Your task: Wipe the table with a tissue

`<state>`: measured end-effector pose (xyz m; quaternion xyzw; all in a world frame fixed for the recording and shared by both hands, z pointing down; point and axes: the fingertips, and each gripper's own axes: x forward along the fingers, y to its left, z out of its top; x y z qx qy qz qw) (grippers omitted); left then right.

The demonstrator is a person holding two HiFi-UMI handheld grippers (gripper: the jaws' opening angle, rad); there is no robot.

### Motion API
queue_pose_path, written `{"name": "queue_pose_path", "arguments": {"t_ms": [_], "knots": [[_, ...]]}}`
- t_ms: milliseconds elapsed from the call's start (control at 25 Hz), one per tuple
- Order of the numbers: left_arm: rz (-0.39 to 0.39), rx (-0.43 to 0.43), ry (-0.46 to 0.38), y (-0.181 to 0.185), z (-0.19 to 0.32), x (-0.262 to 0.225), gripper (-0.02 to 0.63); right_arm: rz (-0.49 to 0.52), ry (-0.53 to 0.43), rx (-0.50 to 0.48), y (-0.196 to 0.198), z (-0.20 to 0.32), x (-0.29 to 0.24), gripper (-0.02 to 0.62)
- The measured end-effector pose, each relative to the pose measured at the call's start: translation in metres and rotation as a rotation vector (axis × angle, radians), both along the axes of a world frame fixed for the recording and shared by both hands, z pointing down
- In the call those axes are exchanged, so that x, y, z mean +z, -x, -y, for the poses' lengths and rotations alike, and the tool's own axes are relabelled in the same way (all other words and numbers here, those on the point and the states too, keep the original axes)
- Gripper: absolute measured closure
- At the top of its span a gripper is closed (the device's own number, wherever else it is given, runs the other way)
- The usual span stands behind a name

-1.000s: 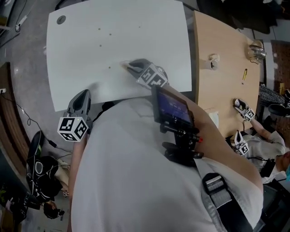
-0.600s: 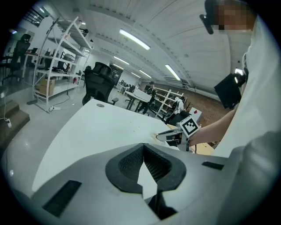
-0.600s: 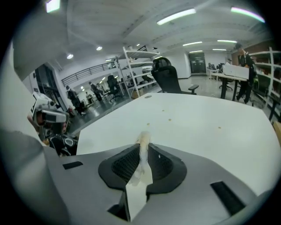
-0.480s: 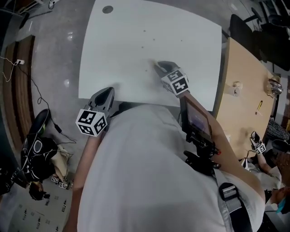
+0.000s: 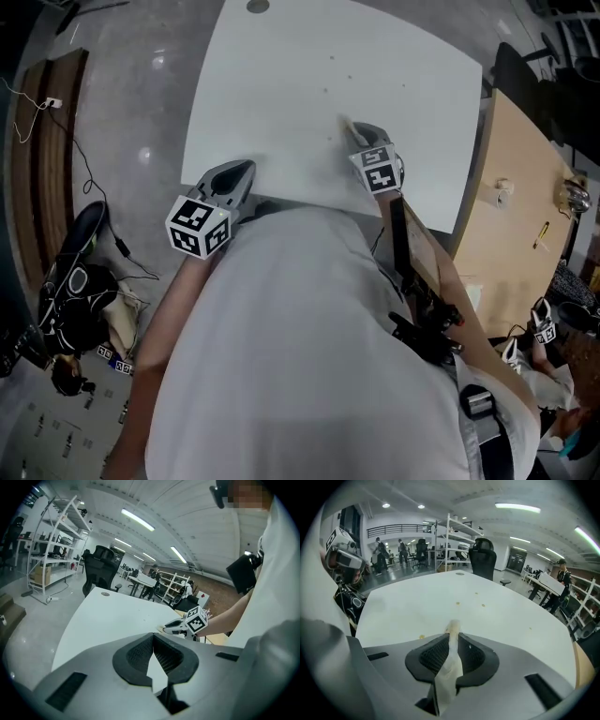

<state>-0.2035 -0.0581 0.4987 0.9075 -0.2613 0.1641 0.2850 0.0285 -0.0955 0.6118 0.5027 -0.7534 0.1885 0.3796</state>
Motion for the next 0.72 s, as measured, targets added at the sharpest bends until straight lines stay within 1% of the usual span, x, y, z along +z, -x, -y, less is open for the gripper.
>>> {"name": "queue_pose_path", "arguments": {"t_ms": [120, 320, 440, 600, 720], "knots": [[0.002, 0.031, -0.001, 0.005, 0.001, 0.0, 0.6, -0.006, 0.009, 0.018, 0.003, -0.003, 0.0, 0.536], [-0.006, 0.068, -0.007, 0.011, 0.004, 0.001, 0.6, -0.071, 0.021, -0.03, 0.014, -0.009, 0.002, 0.537], [-0.012, 0.082, -0.006, 0.015, 0.006, 0.002, 0.6, -0.086, 0.03, -0.059, 0.032, -0.018, 0.002, 0.537], [-0.017, 0.111, -0.004, 0.014, 0.01, 0.004, 0.6, -0.073, 0.03, -0.083, 0.055, -0.029, 0.001, 0.537], [-0.019, 0.136, -0.003, 0.012, 0.013, 0.005, 0.6, -0.09, 0.033, -0.125, 0.07, -0.035, 0.001, 0.537]]}}
